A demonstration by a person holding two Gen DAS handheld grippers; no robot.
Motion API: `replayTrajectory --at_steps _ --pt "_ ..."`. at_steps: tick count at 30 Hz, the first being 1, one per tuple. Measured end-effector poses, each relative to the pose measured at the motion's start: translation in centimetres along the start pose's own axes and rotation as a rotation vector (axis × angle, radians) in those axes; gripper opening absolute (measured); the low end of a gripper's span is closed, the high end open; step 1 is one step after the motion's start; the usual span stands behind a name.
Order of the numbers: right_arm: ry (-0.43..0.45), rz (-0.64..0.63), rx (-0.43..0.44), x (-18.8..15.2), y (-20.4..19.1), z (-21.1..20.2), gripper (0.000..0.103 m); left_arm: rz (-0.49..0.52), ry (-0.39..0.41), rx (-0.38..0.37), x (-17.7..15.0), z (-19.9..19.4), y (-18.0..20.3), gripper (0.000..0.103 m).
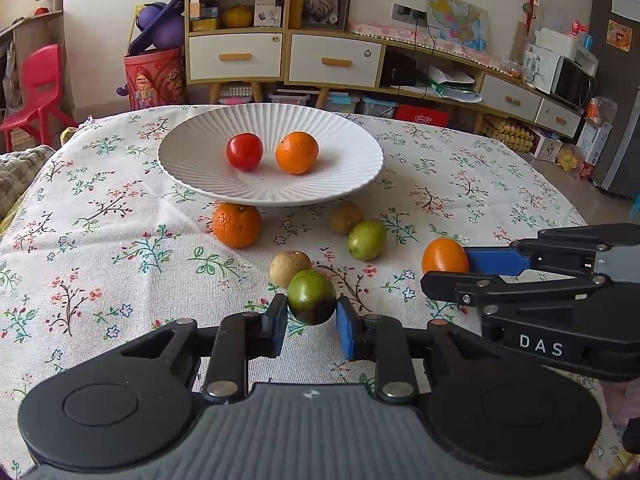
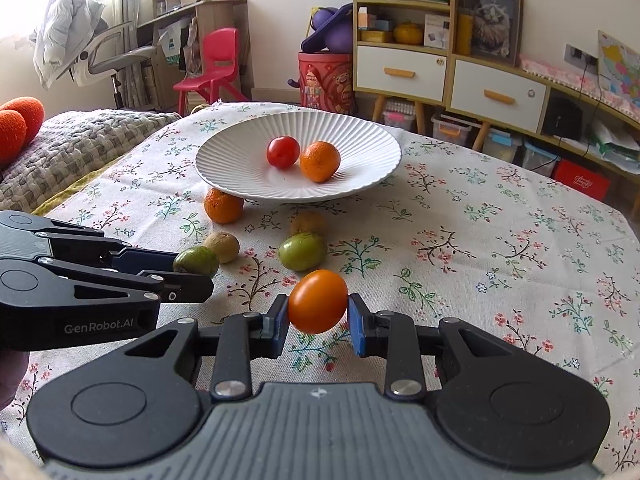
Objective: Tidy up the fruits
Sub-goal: 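Carry the lime and orange tomato into the white plate and open both grippers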
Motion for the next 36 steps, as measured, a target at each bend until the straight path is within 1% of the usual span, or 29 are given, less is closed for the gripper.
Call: replayTrajectory --at_steps 8,22,30,36 --pt "0.017 0.009 -0.001 1.1 0.0 0.1 0.028 0.005 0.03 -0.007 1.2 -0.6 0.1 0.01" --pt "0.07 0.05 -0.014 4.4 0.9 1.1 0.028 -0.038 0.095 0.031 4.6 -0.4 -1.5 0.01" --pt "0.074 0.052 -0.013 5.8 1.3 2.6 0.028 -0.046 0.102 0.05 5.9 0.8 -2.1 0.01" --pt "0.065 0.047 -0.016 6.4 1.8 4.2 0.028 -0.039 0.087 0.057 6.4 2.1 -2.4 0.01"
Point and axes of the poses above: each gripper's, at about its wrist camera, not at the fingertips, and z roughly the way its jaws point, y to its right, x to its top, the point moved 4 cm from there along z, roughly the way its jaws point, and after that the axes turned 6 degrees about -z, right-handed, at the moved point
